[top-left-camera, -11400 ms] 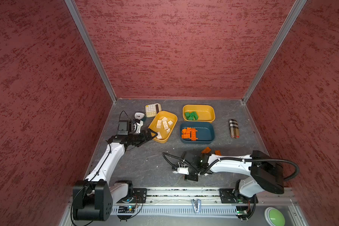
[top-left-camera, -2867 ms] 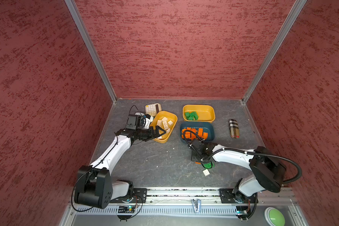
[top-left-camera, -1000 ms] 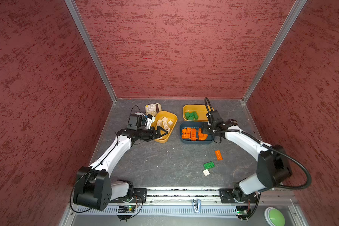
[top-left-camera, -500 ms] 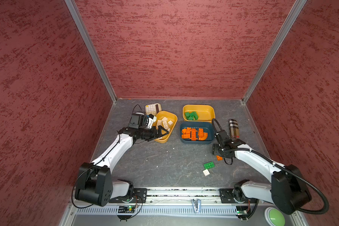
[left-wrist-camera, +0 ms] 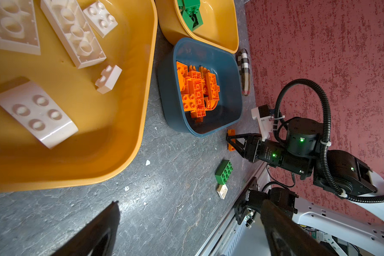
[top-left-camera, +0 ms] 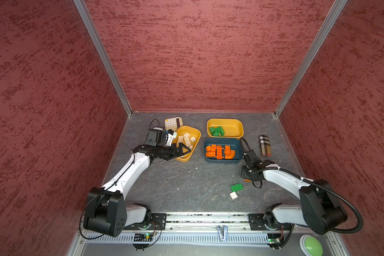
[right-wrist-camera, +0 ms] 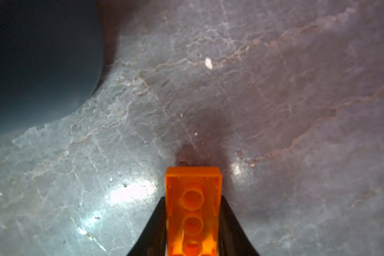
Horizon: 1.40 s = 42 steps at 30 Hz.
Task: Sort the legos into containers by color
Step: Pick up the lego from the middle-right of the table, then place the lego in the container.
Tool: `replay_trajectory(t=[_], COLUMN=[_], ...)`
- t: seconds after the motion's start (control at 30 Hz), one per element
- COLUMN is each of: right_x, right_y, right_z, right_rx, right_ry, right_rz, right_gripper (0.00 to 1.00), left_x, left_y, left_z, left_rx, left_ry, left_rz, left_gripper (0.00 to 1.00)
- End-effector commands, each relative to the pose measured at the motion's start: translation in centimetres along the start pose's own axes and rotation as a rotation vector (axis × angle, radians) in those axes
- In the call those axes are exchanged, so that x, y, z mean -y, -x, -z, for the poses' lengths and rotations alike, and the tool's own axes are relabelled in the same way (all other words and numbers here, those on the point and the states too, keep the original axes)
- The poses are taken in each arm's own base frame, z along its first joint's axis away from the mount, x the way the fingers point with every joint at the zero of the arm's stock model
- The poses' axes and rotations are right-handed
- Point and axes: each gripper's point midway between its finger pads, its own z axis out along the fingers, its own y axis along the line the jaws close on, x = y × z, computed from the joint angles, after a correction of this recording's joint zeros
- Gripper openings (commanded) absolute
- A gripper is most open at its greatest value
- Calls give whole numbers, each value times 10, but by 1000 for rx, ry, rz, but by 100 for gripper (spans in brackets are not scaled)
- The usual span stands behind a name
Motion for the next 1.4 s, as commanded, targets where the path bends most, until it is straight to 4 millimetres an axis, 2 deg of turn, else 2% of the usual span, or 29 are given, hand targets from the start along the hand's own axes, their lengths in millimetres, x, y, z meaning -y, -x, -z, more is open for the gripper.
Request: replay_trajectory(t=[0.0,0.1,0.17,0.27,0.33,0.4,0.6,0.67,0.73,0.83,0.93,1.03,1.13,1.37], right_x=[-15,-30,-40,-61,-75,-86,-100,-100,-100,-97,-95,-92,-76,-49], right_y=[28,67,91,124,141,154,173,176,176,171,152,118,81,-9], right_z=[29,67,83,91,88,73,32,23,21,30,44,59,70,71], right_rx=[69,170,223,264,276,263,222,213,209,210,186,140,99,-49], right_ry=[58,90,99,137,159,160,121,99,97,107,160,235,233,240], right_rz=[-1,18,42,69,89,121,187,198,205,198,156,80,10,-231], right_gripper=[22,22,22,22,22,23,26,32,47,62,66,69,72,77], left_x=[9,17,21,27,30,34,34,33,32,32,30,26,22,17], left_y=[9,12,13,14,14,13,10,10,10,9,9,9,9,11], left_z=[3,2,-1,-5,-7,-8,-6,-5,-5,-6,-8,-10,-12,-18], left_rx=[13,17,16,12,9,7,10,14,11,7,1,-5,-8,-22], left_ry=[-10,-26,-40,-49,-53,-56,-48,-45,-45,-43,-39,-34,-32,-36], left_rz=[-37,-46,-50,-59,-59,-66,-69,-68,-65,-65,-64,-60,-56,-52], left_gripper=[99,100,99,99,100,99,99,99,99,100,100,99,100,99])
